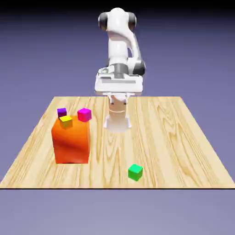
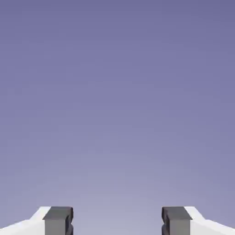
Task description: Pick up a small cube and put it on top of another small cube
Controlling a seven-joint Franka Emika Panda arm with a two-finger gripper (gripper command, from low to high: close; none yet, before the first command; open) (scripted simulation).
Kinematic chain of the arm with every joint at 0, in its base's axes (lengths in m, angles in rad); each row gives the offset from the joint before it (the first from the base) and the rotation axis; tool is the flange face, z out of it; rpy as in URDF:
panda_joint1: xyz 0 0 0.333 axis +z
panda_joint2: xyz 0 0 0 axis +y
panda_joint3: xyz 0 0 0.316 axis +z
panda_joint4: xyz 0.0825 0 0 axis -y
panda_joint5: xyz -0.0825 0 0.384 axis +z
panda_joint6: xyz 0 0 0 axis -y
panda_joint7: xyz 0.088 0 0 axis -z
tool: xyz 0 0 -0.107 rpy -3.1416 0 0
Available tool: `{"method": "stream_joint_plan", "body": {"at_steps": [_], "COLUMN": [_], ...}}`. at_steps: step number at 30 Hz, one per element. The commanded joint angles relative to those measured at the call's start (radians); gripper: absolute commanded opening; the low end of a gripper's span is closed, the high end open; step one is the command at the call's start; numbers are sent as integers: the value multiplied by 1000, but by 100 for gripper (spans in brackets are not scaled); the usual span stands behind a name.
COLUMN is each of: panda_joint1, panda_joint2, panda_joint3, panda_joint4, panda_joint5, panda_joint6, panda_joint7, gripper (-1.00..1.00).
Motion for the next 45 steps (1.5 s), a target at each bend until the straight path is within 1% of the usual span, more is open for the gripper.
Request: {"method": "stream_joint_plan", "body": {"at_steps": [1, 34, 35, 38, 39, 40, 43, 45], "panda_joint1": [1, 38, 41, 70, 70, 70, 41, 44], "panda_joint2": [36, 1232, 1263, 1293, 1293, 1293, 1263, 1194], "panda_joint3": [-3, -108, -109, -89, -89, -89, -109, -139], "panda_joint4": [30, 1031, 1049, 948, 948, 948, 1050, 1020], "panda_joint5": [14, 476, 490, 523, 523, 523, 489, 420], "panda_joint6": [-40, -1361, -1385, -1257, -1257, -1257, -1387, -1426], "panda_joint7": [10, 334, 339, 306, 306, 306, 340, 290], "gripper": [0, 0, 0, 0, -100, -100, -100, -100]}}
